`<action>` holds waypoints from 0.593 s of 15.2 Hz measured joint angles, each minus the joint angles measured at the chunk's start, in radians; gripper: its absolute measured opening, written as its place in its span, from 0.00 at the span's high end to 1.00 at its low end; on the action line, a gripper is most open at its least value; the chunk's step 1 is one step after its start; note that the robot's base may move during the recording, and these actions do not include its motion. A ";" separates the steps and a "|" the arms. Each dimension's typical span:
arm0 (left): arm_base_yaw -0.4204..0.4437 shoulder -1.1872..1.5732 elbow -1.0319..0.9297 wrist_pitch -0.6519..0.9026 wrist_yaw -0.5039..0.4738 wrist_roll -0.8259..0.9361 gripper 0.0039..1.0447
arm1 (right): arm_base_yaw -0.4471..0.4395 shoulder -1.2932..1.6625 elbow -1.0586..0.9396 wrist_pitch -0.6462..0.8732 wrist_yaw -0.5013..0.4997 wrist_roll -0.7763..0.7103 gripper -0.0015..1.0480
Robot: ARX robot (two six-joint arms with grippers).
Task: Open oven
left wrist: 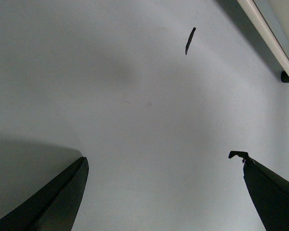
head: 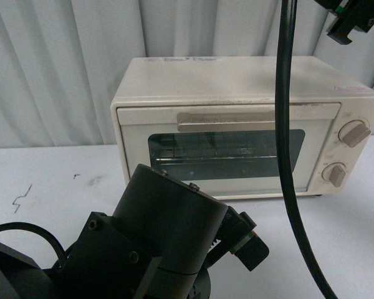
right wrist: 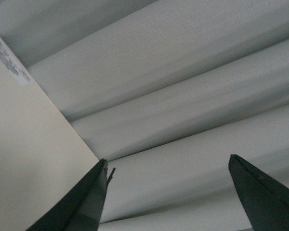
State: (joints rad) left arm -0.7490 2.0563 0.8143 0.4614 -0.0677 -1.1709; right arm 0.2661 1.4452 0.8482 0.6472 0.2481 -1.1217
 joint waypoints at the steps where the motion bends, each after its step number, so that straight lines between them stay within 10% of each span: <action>1: 0.000 0.000 0.000 0.000 0.000 0.000 0.06 | -0.006 0.000 0.000 -0.011 -0.024 -0.064 0.33; 3: 0.000 0.000 0.000 0.000 0.000 0.000 0.06 | -0.006 0.000 0.000 -0.035 -0.048 -0.135 0.44; 6: 0.000 0.000 0.000 0.000 0.000 0.000 0.06 | -0.019 -0.050 -0.088 -0.146 -0.178 -0.317 0.94; 9: 0.000 0.000 0.000 0.000 0.000 0.000 0.06 | -0.025 -0.053 -0.138 -0.182 -0.200 -0.348 0.98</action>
State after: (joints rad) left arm -0.7490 2.0563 0.8143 0.4614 -0.0677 -1.1709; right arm 0.2409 1.3922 0.7097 0.4652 0.0479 -1.4696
